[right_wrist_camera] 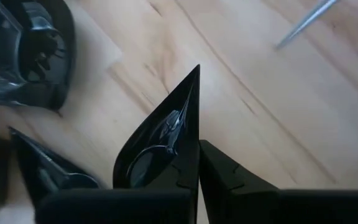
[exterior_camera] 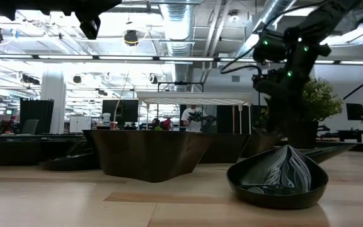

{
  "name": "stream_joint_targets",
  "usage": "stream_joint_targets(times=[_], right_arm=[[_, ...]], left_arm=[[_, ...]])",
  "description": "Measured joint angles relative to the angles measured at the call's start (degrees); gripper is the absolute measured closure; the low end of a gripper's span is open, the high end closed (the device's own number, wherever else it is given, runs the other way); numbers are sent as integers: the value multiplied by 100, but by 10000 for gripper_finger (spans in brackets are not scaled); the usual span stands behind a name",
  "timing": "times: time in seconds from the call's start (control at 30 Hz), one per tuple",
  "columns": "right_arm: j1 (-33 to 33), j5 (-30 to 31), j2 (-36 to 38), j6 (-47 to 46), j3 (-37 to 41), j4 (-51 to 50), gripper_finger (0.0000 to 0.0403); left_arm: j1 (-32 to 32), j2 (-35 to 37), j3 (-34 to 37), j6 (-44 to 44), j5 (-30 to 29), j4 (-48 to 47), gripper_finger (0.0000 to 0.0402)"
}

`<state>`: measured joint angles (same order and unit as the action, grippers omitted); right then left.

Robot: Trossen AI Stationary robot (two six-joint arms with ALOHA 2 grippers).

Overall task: Pick & Place Mini shaped plates
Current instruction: Put the drop-shaped plate on the shelf

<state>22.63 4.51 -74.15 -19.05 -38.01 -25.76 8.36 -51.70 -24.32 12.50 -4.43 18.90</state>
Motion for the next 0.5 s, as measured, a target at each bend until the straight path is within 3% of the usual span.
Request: stream_joint_targets(times=[0.5], right_arm=[[-287,-11,0,656,-1902,-1181,402]], left_arm=[[0,2,0,-1,0,0,293]])
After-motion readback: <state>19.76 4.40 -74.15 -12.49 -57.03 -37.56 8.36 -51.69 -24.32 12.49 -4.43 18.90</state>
